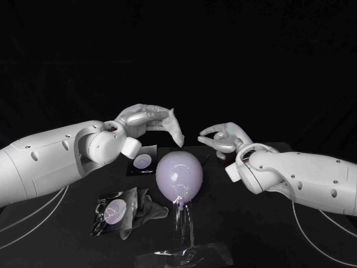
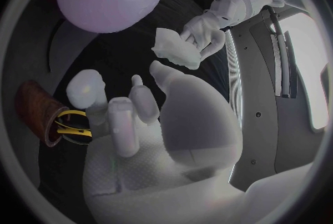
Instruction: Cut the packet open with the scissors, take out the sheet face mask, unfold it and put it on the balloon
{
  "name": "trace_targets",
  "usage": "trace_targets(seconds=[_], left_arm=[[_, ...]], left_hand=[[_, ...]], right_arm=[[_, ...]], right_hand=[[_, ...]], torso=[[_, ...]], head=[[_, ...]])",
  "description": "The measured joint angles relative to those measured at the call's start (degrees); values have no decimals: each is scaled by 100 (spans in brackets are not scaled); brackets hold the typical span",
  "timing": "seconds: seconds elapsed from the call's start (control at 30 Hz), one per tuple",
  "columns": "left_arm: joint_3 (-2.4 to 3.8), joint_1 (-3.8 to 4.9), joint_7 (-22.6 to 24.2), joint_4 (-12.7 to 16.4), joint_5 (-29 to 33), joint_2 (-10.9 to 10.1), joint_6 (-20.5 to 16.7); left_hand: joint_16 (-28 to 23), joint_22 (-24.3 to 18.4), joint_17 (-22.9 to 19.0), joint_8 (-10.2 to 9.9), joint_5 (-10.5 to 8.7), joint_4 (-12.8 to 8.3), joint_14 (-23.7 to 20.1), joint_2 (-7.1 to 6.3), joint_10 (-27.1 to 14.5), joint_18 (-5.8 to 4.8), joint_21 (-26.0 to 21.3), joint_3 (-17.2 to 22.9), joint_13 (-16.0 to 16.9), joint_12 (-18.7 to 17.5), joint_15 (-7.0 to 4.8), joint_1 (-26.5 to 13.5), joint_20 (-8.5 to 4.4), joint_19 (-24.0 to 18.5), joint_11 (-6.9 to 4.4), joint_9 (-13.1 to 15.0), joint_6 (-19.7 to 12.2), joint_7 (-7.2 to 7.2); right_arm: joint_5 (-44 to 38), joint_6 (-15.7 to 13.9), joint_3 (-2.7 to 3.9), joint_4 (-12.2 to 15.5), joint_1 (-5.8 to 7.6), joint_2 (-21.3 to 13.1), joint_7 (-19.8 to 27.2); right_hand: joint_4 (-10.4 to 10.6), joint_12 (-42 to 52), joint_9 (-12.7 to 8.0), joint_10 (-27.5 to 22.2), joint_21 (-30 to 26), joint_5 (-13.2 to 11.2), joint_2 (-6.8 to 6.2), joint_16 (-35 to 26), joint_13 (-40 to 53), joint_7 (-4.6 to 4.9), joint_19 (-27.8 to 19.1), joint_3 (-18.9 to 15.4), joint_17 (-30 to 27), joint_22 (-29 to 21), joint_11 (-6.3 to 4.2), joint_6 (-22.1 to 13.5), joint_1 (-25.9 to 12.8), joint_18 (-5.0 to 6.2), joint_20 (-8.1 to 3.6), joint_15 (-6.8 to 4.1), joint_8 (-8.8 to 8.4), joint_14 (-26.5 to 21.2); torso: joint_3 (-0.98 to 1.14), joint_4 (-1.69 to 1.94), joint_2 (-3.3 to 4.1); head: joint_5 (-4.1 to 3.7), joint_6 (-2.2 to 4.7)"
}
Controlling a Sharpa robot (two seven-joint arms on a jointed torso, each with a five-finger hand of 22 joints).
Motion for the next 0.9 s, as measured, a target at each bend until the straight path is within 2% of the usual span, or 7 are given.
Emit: trace_targets(seconds=[0.07,0.13,0.17,0.3,0.43,0.67,0.9], left_arm=[[2,8,-35,-28,-10,0,75],[3,14,-68,-53,-18,-1,147],[3,15,-82,-64,-21,-2,177],[4,19,-127,-107,-30,-6,296],[4,21,-144,-139,-38,-6,407],[4,22,-150,-169,-43,-30,553],[4,22,-162,-183,-43,-61,701]], left_hand=[[0,-59,-79,205,0,34,-154,37,-180,0,-73,61,0,0,51,-28,82,-82,41,9,-190,-30],[0,-130,-168,447,-1,81,-298,76,-324,0,-161,151,0,0,105,-55,142,-142,117,172,-419,-59],[1,-174,-213,604,-11,96,-357,99,-417,0,-209,224,1,0,134,-65,151,-150,150,178,-554,-82],[1,-274,-304,1006,12,137,-395,152,-507,-1,-287,405,6,0,173,-113,151,-151,205,257,-867,-140],[1,-313,-335,1172,27,98,-395,152,-507,-1,-327,541,7,0,173,-113,151,-150,205,257,-923,-156],[1,-332,-356,1336,29,120,-395,112,-507,-1,-327,638,9,0,173,-152,151,-150,205,257,-986,-160],[63,-344,-363,1490,49,150,-297,82,-411,-2,-327,735,17,31,137,-243,142,-34,195,257,-1035,-185]], right_arm=[[3,11,0,-6,0,-10,0],[4,16,0,-6,0,-19,6],[4,16,0,-4,0,-24,12],[-6,12,0,28,0,-58,67],[-19,-6,0,78,2,-83,147],[-178,-40,10,197,45,-114,299],[-781,-52,27,291,115,-103,438]], right_hand=[[0,10,0,0,5,0,2,0,0,0,0,0,0,0,0,0,2,0,0,0,0,0],[0,31,0,0,26,0,32,-1,0,0,0,0,0,-1,0,0,32,-1,0,0,0,0],[-16,42,0,0,27,0,48,-1,0,-1,0,-16,0,-1,0,5,48,-1,0,0,0,0],[-23,111,0,12,128,0,73,-12,0,3,33,-23,-1,-3,-11,95,110,-3,32,0,18,0],[-24,205,-10,98,269,0,104,24,-1,-31,91,-22,-5,-4,-50,179,155,-4,39,0,37,0],[-113,419,-38,275,610,0,195,92,-5,-103,265,34,-5,-3,-104,376,245,-6,34,0,104,0],[-231,580,-74,435,922,0,233,145,-3,-181,423,120,-3,-1,-164,554,342,-9,-30,-46,123,3]], torso=[[2,0,2],[3,1,3],[3,1,4],[3,4,7],[2,4,8],[2,4,4],[1,4,3]], head=[[1,8],[1,12],[-2,14],[-11,27],[-14,40],[-9,52],[-15,64]])
